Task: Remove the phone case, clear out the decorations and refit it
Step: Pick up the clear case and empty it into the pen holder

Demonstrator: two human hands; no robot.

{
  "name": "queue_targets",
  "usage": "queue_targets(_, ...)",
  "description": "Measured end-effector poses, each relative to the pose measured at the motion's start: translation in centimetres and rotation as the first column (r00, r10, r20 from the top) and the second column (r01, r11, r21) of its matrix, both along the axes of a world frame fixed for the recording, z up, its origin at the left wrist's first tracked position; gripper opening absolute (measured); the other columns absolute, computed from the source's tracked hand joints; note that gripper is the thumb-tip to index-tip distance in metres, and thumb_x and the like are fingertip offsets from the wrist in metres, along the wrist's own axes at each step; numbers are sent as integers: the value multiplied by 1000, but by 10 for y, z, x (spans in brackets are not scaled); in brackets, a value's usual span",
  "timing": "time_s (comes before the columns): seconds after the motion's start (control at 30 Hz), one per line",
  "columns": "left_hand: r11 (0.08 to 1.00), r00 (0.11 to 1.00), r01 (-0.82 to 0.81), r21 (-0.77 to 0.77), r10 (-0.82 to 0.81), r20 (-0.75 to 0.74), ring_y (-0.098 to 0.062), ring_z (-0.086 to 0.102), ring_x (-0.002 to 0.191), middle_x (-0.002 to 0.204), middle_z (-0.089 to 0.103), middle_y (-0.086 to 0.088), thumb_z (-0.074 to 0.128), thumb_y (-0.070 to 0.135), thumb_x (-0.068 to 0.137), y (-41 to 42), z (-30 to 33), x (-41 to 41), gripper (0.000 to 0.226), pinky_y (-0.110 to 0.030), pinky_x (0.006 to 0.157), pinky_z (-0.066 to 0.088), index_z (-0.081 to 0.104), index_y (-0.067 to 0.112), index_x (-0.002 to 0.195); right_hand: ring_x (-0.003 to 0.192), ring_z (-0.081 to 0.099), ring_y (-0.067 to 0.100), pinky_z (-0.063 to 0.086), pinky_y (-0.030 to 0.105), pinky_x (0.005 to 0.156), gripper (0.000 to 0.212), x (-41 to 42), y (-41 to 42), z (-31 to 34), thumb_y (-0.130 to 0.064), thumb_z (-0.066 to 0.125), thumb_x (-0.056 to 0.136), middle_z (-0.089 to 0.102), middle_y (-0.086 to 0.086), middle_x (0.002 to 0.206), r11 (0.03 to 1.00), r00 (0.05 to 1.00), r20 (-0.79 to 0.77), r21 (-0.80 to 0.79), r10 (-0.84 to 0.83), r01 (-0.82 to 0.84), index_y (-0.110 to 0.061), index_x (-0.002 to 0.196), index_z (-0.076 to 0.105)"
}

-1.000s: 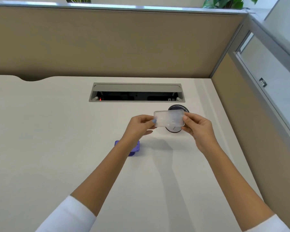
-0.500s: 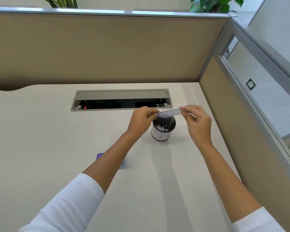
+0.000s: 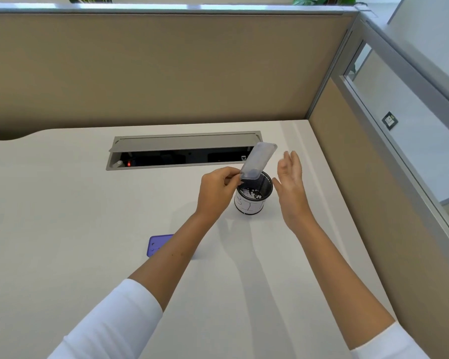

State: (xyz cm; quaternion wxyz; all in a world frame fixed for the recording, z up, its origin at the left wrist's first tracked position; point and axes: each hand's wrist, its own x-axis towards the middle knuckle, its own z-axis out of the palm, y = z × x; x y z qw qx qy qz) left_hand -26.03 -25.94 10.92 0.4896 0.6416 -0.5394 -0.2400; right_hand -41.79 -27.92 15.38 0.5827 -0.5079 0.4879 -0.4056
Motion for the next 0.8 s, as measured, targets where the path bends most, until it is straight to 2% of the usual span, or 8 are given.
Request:
queue_targets(0.07, 1000, 1000, 9, 19, -10, 21, -10, 71, 72, 81, 75, -2, 65, 13, 88, 0, 0, 0, 10, -33, 71, 57, 73, 8, 90, 137, 33, 6, 25, 36, 116, 79, 2, -2, 3, -62, 37, 85, 32, -3, 154, 1000, 999, 49, 22, 10, -11, -24, 150, 13)
queue_targets(0.13, 999, 996, 2, 37, -6, 93, -10, 69, 63, 81, 74, 2, 63, 16, 88, 0, -1, 2, 10, -35, 65, 56, 72, 12, 89, 136, 36, 8, 27, 36, 115, 67, 2, -5, 7, -56, 30, 92, 37, -2, 151, 1000, 997, 80, 17, 1, -2, -22, 148, 18)
queue_targets(0.27, 999, 954, -33, -4, 33, 297, -15, 62, 55, 82, 72, 5, 62, 22, 88, 2, 1, 5, 10, -34, 58, 51, 72, 19, 90, 141, 27, 13, 28, 38, 115, 56, 2, -9, 13, -50, 23, 98, 23, -7, 155, 999, 988, 154, 42, -19, 12, -28, 148, 15)
queue_targets(0.37, 998, 911, -33, -61, 56, 409, -19, 61, 61, 86, 73, 4, 64, 22, 88, 3, 2, 4, 10, -29, 54, 47, 73, 19, 91, 137, 37, 16, 27, 41, 116, 73, 1, -9, 11, -66, 25, 89, 38, 0, 150, 995, 984, 166, 74, 57, -70, -23, 148, 20)
queue_targets(0.47, 990, 862, -28, -137, 93, 498, -17, 61, 61, 85, 73, 5, 67, 19, 84, 1, 0, 4, 7, -20, 49, 38, 72, 19, 88, 140, 30, 10, 27, 37, 115, 98, 2, -6, 6, -86, 36, 69, 29, -7, 154, 998, 997, 42, 4, 64, -64, -29, 148, 20)
queue_targets(0.57, 985, 836, -29, -167, 116, 537, -19, 60, 57, 80, 71, 4, 67, 18, 81, -1, -1, 4, 6, -20, 45, 36, 72, 17, 84, 131, 46, 11, 36, 29, 107, 118, -2, -7, 2, -92, 44, 52, 49, -1, 142, 993, 992, 56, 19, 114, -115, -24, 146, 26)
queue_targets(0.67, 995, 875, -50, -84, 85, 477, -19, 58, 59, 82, 71, 4, 64, 20, 84, 0, 2, 2, 8, -25, 50, 41, 72, 18, 86, 130, 47, 11, 38, 32, 108, 93, -7, -10, 2, -82, 45, 69, 52, -6, 137, 994, 994, 35, 9, 108, -109, -25, 142, 33)
queue_targets(0.8, 999, 981, -11, 49, 2, 195, -10, 56, 49, 88, 73, 5, 64, 22, 87, 7, 10, 1, 11, -29, 60, 50, 72, 15, 90, 122, 55, 13, 47, 35, 100, 45, -9, -8, 3, -51, 50, 90, 59, 0, 129, 995, 996, -6, -37, 93, -93, -26, 127, 52)
